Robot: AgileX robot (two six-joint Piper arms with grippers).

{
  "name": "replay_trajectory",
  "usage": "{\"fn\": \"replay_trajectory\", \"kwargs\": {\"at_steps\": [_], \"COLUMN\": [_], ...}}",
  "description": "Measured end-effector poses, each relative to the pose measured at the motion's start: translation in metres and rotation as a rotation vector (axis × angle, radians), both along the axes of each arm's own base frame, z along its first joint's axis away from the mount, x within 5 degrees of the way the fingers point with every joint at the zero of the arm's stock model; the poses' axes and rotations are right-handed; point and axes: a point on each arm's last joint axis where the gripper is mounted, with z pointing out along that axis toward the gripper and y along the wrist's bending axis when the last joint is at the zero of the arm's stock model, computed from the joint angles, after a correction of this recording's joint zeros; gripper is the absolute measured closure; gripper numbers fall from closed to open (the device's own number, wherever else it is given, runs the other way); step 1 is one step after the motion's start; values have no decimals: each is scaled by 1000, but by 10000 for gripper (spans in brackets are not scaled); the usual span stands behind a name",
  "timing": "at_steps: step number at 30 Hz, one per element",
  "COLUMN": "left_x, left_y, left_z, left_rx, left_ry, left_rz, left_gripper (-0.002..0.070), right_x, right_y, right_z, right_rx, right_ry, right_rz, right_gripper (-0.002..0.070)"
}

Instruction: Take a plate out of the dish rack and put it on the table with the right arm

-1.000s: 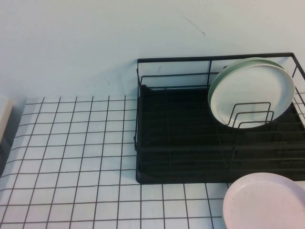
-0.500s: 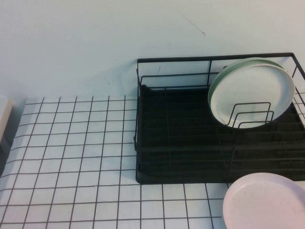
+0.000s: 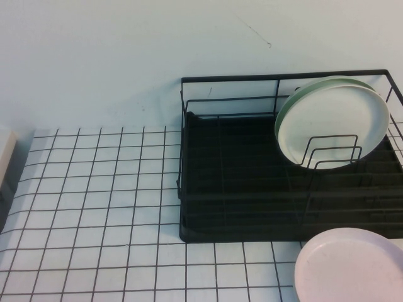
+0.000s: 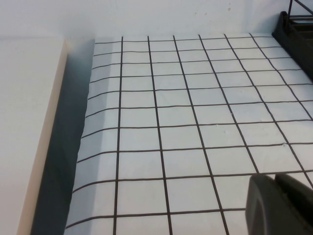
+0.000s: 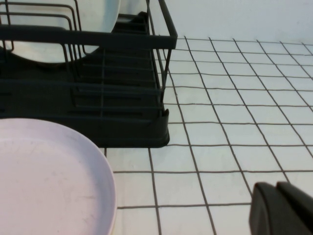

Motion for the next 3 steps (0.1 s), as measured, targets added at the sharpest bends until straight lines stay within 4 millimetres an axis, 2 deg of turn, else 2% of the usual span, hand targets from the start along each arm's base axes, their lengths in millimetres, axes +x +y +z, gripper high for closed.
{"fn": "replay_trajectory", "kwargs": {"at_steps": [3], "left_x": [0], "left_y": [0], "left_z": [0], "left_rx": [0], "left_ry": [0], "left_rz": [0], "left_gripper": [678], "right_x": [0], "right_y": [0], "right_z": [0], "right_rx": [0], "right_ry": [0], "right_rz": [0], "right_gripper": [680]}}
